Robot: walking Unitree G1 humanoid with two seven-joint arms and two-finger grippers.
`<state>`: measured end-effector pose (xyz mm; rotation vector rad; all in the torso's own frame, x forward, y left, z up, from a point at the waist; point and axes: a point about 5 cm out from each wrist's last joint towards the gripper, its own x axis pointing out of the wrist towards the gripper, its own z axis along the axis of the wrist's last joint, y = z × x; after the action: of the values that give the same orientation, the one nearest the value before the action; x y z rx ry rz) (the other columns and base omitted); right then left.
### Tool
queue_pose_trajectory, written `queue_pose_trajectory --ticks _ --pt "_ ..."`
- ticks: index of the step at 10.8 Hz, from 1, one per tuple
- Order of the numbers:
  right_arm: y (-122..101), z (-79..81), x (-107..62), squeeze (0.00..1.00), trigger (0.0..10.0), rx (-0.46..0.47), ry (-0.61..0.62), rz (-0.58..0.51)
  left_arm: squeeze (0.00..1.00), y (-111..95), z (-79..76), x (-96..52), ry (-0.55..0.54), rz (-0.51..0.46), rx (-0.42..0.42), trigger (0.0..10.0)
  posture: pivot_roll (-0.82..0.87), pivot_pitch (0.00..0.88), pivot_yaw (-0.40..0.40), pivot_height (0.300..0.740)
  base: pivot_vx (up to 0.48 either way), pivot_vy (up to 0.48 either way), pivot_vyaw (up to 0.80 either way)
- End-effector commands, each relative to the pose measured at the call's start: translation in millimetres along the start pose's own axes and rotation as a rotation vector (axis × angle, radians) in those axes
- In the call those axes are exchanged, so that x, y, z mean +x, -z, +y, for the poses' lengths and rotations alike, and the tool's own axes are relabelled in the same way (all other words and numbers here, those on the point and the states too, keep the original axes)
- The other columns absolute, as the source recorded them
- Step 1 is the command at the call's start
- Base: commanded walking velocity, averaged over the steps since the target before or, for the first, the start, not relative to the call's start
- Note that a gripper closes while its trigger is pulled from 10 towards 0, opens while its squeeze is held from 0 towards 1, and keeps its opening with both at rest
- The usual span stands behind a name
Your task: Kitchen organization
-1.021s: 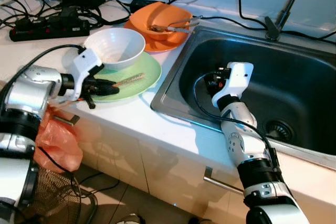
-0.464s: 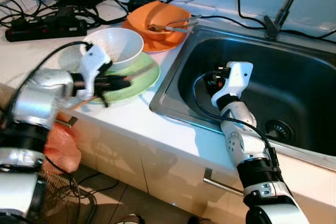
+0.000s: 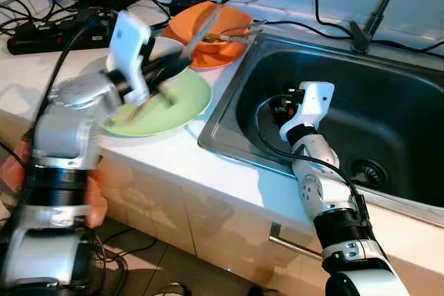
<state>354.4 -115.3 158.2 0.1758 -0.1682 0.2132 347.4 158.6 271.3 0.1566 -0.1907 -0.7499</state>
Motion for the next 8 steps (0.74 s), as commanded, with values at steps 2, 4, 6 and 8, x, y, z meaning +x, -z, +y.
queue_pose_trajectory --ticks 2,4,6,8 --pt "17.8 -5.7 -6.9 0.0 10.0 0.016 0.02 0.082 0.0 -19.6 -19.9 13.2 -0.04 -0.169 -0.097 10.0 0.08 0.081 0.006 0.74 0.0 0.0 0.0" --pt "16.6 -7.0 -7.0 0.0 10.0 0.016 0.022 0.078 0.0 -4.9 -36.1 21.2 -0.065 -0.219 -0.22 10.0 0.07 0.079 -0.001 0.74 0.0 0.0 0.0" --pt "16.0 -8.9 -7.6 0.0 10.0 0.017 0.028 0.076 0.0 -1.9 -46.5 32.4 -0.139 -0.315 -0.364 10.0 0.07 0.081 -0.007 0.74 0.0 0.0 0.0" --pt "14.9 -8.3 -7.8 0.0 10.0 0.017 0.026 0.07 0.0 -2.3 -51.0 37.6 -0.167 -0.377 -0.438 10.0 0.06 0.083 -0.009 0.74 0.0 0.0 0.0"
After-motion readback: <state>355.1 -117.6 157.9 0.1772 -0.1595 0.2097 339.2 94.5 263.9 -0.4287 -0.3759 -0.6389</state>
